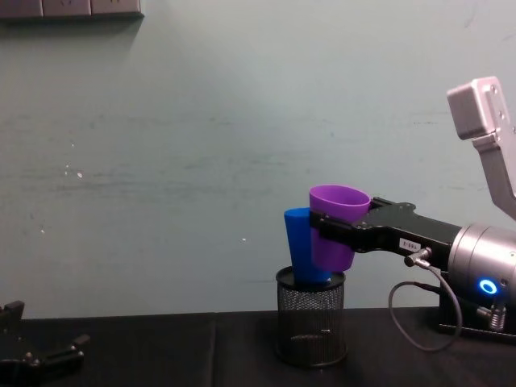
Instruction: Pick up one cup with a gripper and tap it against the other cup.
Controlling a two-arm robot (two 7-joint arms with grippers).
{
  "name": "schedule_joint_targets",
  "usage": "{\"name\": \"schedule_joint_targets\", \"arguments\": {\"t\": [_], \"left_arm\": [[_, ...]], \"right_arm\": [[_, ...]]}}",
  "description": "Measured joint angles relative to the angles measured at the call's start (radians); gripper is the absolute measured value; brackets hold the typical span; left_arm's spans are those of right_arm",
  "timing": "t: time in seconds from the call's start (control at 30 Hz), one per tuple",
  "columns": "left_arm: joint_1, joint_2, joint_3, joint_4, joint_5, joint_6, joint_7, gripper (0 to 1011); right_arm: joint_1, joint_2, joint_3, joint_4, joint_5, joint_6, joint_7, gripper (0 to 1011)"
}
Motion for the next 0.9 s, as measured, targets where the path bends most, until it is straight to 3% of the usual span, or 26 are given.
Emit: {"name": "schedule_joint_targets", "arguments": {"t": [0.9], "left_arm": [[0.0, 0.0, 0.0, 0.0, 0.0, 0.0, 0.0, 1011]], "right_arm": [[0.045, -0.019, 0.006, 0.071, -0.008, -0.042, 0.014, 726]]}}
